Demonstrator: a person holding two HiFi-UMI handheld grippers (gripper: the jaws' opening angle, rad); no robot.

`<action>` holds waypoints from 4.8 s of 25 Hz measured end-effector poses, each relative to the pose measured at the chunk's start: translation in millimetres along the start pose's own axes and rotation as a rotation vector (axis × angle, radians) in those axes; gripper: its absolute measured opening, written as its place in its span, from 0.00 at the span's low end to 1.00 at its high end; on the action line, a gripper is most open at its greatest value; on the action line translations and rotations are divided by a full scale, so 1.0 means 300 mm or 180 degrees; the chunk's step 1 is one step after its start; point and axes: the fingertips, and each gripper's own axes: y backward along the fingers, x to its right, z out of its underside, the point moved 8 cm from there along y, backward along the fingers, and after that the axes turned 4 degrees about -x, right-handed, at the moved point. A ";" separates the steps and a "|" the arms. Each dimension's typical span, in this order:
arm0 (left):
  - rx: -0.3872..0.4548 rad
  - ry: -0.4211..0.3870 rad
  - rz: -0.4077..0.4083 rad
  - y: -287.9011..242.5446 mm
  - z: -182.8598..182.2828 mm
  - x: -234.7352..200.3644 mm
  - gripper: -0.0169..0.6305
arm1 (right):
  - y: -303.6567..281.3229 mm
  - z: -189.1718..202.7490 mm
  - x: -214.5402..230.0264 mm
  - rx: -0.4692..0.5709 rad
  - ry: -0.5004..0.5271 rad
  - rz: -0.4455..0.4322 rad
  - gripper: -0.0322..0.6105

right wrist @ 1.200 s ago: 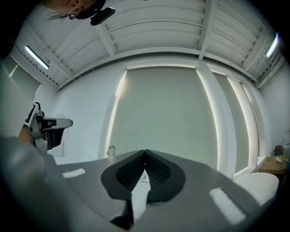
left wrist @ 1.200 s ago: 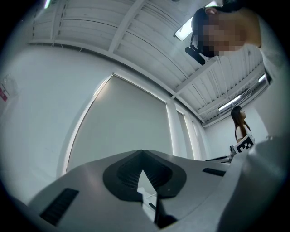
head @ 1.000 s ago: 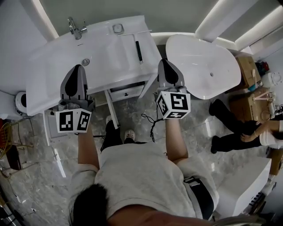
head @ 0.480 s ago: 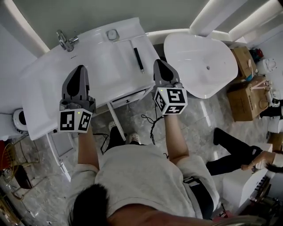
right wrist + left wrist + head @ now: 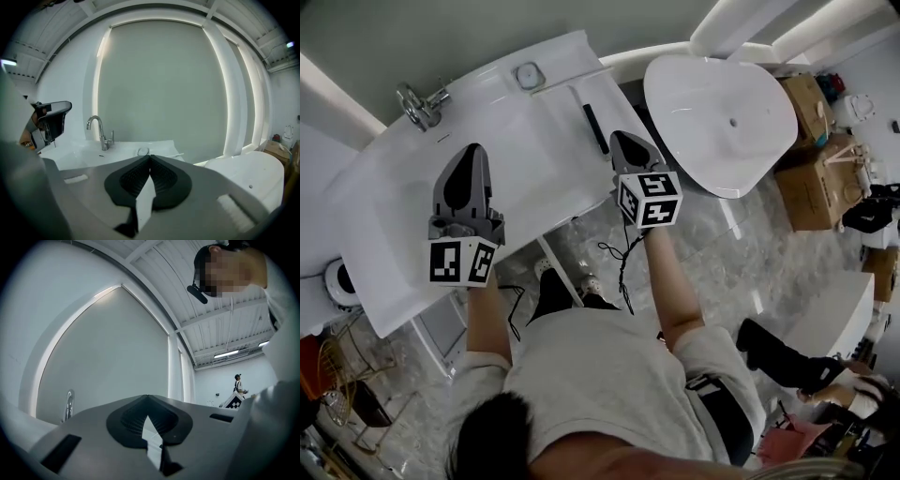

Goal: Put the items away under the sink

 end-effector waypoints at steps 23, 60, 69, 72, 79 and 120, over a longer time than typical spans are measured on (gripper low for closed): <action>-0.0243 0.0144 -0.0003 -0.067 0.123 -0.191 0.04 | -0.499 0.229 0.114 -0.1246 0.0085 0.0184 0.26; -0.0094 -0.0035 -0.0371 0.112 0.022 -0.025 0.04 | -0.232 0.133 0.025 -0.0496 0.0173 -0.0127 0.21; 0.0026 -0.0103 -0.0566 0.244 -0.025 0.120 0.04 | -0.050 0.116 0.003 -0.0288 0.0175 -0.0334 0.21; 0.0083 -0.0122 -0.0629 0.293 -0.045 0.177 0.04 | 0.016 0.106 -0.008 -0.0219 0.0201 -0.0413 0.21; 0.0212 -0.0175 -0.0820 0.408 -0.068 0.309 0.04 | 0.152 0.106 -0.023 -0.0068 0.0240 -0.0616 0.21; 0.0421 -0.0508 -0.1929 1.351 -0.236 0.428 0.04 | 0.567 0.215 -0.821 0.0226 0.0510 -0.1825 0.21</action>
